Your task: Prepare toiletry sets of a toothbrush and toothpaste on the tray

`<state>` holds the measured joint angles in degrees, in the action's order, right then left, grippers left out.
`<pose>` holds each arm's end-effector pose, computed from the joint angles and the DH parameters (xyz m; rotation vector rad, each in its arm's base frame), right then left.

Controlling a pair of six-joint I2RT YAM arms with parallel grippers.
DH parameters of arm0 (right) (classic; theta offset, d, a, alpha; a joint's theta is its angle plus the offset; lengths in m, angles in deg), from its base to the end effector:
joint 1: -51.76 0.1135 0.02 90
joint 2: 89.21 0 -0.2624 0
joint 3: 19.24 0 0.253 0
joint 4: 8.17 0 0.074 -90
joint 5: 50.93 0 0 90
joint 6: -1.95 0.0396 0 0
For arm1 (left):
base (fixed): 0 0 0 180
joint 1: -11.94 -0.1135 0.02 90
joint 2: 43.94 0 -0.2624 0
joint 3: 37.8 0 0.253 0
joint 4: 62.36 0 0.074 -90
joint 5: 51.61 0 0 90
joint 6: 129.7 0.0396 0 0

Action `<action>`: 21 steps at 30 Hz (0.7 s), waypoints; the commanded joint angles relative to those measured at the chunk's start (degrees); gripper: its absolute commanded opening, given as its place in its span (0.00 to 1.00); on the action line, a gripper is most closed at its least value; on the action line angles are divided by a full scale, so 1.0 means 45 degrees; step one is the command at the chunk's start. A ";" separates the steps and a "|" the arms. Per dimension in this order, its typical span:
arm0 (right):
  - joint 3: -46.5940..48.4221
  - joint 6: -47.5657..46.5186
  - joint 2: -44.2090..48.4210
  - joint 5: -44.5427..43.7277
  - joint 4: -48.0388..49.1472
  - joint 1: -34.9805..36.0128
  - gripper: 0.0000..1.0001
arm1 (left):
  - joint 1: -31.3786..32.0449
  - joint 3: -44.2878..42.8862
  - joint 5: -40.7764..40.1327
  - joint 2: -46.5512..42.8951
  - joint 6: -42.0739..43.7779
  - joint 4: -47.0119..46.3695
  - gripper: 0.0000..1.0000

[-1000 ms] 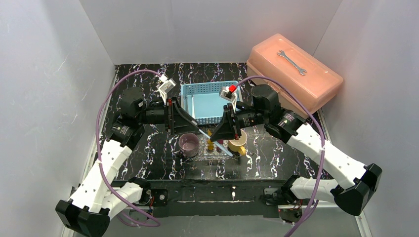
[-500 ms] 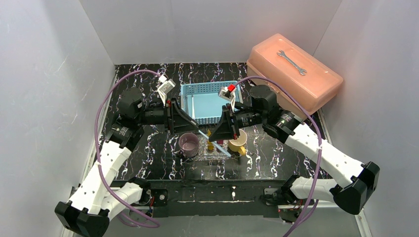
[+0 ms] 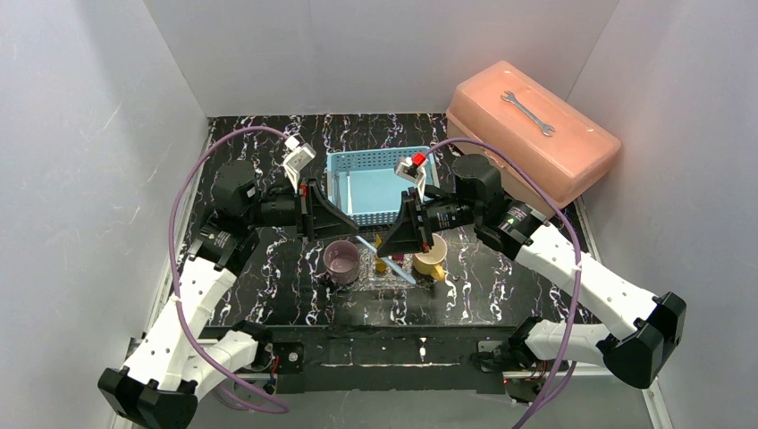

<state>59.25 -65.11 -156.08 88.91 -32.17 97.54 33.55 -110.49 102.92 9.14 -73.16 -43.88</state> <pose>0.1610 0.2088 0.3844 -1.0671 1.7137 1.5837 0.1651 -0.1038 0.4100 0.8188 1.6174 -1.5719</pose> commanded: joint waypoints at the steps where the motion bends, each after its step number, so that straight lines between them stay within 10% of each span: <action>1: -0.0136 0.0218 0.0238 -0.0146 0.0561 -0.0036 0.01 | 0.0084 -0.0027 0.0158 -0.0406 0.0172 -0.0077 0.00; 7: -0.0081 0.0260 0.0327 -0.0539 0.0410 -0.0036 0.08 | 0.0082 -0.0100 -0.0324 -0.0533 0.0467 0.0548 0.00; 13: 0.0414 -0.0391 0.0606 -0.1753 -0.0590 -0.0034 0.48 | 0.0187 -0.0524 -0.1647 -0.0839 0.1508 0.2279 0.00; 21: 0.1138 -0.0621 0.0674 -0.4471 -0.1777 -0.0104 0.61 | 0.1555 -0.1226 -0.4194 -0.0962 0.3170 0.5036 0.00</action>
<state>60.93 -66.86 -154.79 76.30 -38.33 97.52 37.29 -113.22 90.92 6.18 -64.35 -28.87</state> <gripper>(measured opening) 0.602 0.095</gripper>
